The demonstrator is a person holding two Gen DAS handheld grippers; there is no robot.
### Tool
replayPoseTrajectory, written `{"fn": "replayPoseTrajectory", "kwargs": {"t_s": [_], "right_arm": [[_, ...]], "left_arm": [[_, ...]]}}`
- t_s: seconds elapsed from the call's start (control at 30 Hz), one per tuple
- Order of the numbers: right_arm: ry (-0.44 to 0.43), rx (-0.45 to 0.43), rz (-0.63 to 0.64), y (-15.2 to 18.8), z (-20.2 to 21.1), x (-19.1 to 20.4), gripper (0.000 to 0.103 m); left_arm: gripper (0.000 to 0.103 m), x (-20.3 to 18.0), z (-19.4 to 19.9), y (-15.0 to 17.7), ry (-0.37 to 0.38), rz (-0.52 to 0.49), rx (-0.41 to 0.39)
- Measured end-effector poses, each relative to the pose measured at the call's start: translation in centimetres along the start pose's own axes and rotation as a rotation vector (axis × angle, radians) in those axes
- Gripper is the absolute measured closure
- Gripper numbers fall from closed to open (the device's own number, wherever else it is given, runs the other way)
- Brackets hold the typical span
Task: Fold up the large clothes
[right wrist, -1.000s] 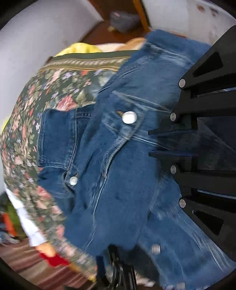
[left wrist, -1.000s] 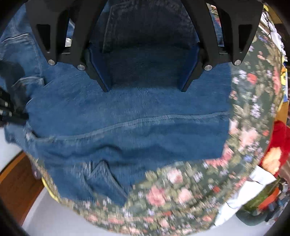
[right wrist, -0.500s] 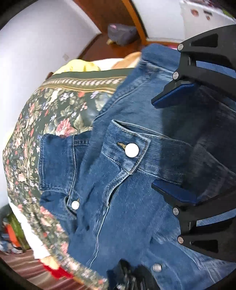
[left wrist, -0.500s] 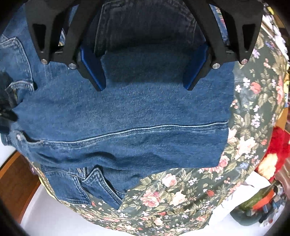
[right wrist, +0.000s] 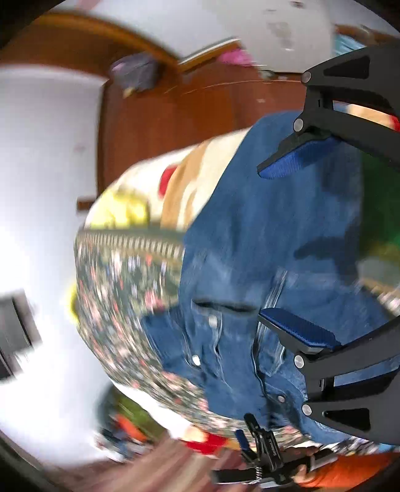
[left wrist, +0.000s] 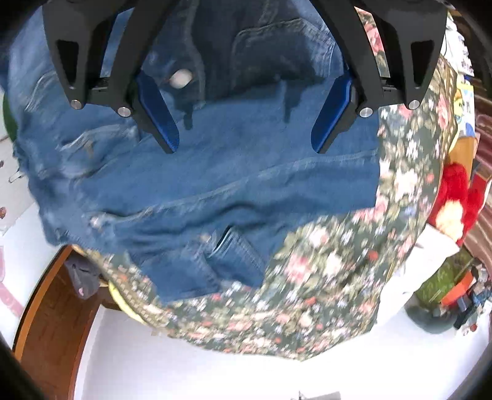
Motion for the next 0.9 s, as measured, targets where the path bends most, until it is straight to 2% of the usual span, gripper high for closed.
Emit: {"fn": "replayPoseTrajectory", "kwargs": {"t_s": [0.13,0.27,0.33,0.5,0.67,0.8,0.9], "right_arm": [[0.049,-0.018,-0.119,1.8,1.9,-6.2,0.016],[0.039,0.009,-0.244,4.2,1.6,-10.4,0.014],[0.024,0.039,-0.305,5.9,0.9,-12.1,0.014],[-0.031,0.116,-0.439,8.7,-2.2,-14.3,0.014],[-0.139,0.169,-0.575,9.6,-5.1,-15.2,0.014],[-0.17,0.163,-0.609,9.1,-6.8,-15.2,0.013],[-0.168,0.138,-0.644,8.5,-8.1,-15.6,0.017]], "left_arm": [[0.015,-2.1,0.2,-3.0,0.028,-0.018,-0.024],[0.015,-4.6,-0.4,-5.4,0.092,-0.024,-0.036],[0.015,-5.8,-1.3,-5.9,0.099,-0.035,-0.023],[0.015,-8.5,-4.3,-4.6,0.103,-0.097,0.051],[0.015,-9.2,-6.8,-3.0,0.108,-0.11,0.124],[0.015,-9.5,-7.6,-2.5,0.126,-0.1,0.143],[0.015,-9.8,-8.1,-2.1,0.136,-0.095,0.156]]}}
Point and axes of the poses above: each gripper's, at about its wrist camera, not at the fingertips, and z roughly against the way its jaws point, x to its left, y to its underside, the point moved 8 cm from there along -z, roughly the way its jaws point, and after that the axes turned 6 degrees about -z, right-handed, at the moved point
